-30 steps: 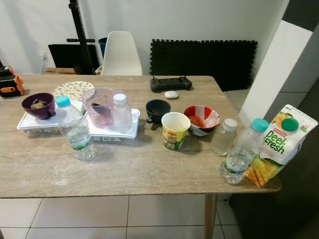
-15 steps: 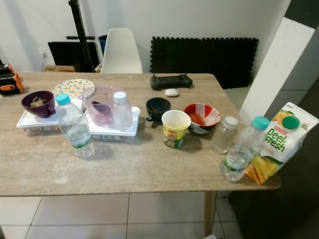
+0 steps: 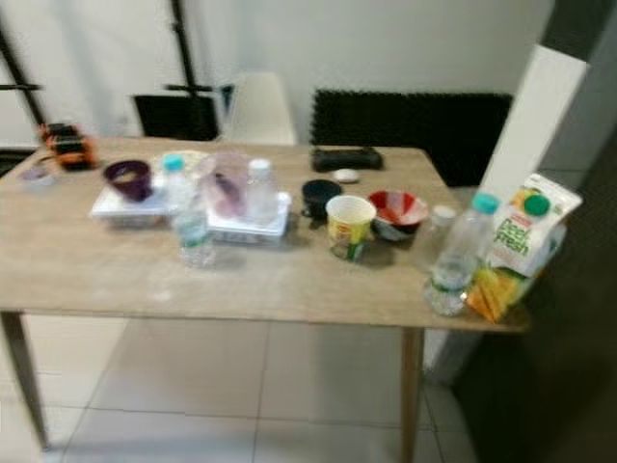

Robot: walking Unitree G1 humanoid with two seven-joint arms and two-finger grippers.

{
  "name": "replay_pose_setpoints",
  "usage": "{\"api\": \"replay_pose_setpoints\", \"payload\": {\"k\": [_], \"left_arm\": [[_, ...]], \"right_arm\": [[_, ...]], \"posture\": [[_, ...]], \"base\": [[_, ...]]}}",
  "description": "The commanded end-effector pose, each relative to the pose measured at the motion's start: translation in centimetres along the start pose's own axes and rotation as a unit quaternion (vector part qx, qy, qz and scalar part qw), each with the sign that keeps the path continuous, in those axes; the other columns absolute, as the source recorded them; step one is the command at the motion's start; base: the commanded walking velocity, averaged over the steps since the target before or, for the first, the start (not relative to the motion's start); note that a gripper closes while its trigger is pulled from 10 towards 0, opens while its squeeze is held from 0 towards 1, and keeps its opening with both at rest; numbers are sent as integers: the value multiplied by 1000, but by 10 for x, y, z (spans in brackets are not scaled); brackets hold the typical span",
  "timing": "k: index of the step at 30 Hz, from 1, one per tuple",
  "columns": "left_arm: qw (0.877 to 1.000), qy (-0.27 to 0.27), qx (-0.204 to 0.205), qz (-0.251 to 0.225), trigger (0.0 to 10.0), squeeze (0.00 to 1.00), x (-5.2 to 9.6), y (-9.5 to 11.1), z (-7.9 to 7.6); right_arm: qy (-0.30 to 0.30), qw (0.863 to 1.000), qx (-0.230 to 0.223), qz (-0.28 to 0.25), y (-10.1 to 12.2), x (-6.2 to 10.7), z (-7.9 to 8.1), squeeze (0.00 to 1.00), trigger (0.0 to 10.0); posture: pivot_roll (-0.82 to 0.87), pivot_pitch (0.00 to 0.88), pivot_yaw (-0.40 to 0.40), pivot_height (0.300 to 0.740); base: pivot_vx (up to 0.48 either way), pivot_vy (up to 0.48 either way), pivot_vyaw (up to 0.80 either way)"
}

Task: Restocking fridge

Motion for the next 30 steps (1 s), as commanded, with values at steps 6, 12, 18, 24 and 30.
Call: {"api": "replay_pose_setpoints", "payload": {"k": [6,12,18,24,30], "left_arm": [[1000,-1,-4,-19,10000,0,-2,13,-1],[1000,-1,-4,-17,10000,0,-1,11,-1],[1000,-1,-4,-16,10000,0,-1,10,-1],[1000,4,-9,-14,10000,0,-1,9,0],[1000,8,-13,-13,10000,0,-1,10,1]], "right_arm": [[7,1000,-3,12,-8,0,5,0,10000],[7,1000,0,13,-8,1,3,0,10000],[10,1000,3,18,-10,1,4,0,10000],[15,1000,5,22,-11,1,5,0,10000],[16,999,9,26,-11,1,5,0,10000]], "posture": [[-67,26,-41,740],[-67,28,-43,740],[-67,28,-43,740],[-70,28,-41,740],[-70,28,-41,740]], "base": [[-381,0,0],[-376,0,0],[-369,0,-120],[-277,0,-716],[0,0,-720]]}}
Point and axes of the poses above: a point about 5 cm out from each wrist's last joint towards the gripper, its own x axis pointing back from the gripper into the wrist, its own y axis along the axis of the wrist's last joint, z = x × y, the point moved 1 cm from there along -x, pointing out of the wrist towards the gripper, and after that the axes turned 7 degrees about x, right-handed, at the moved point
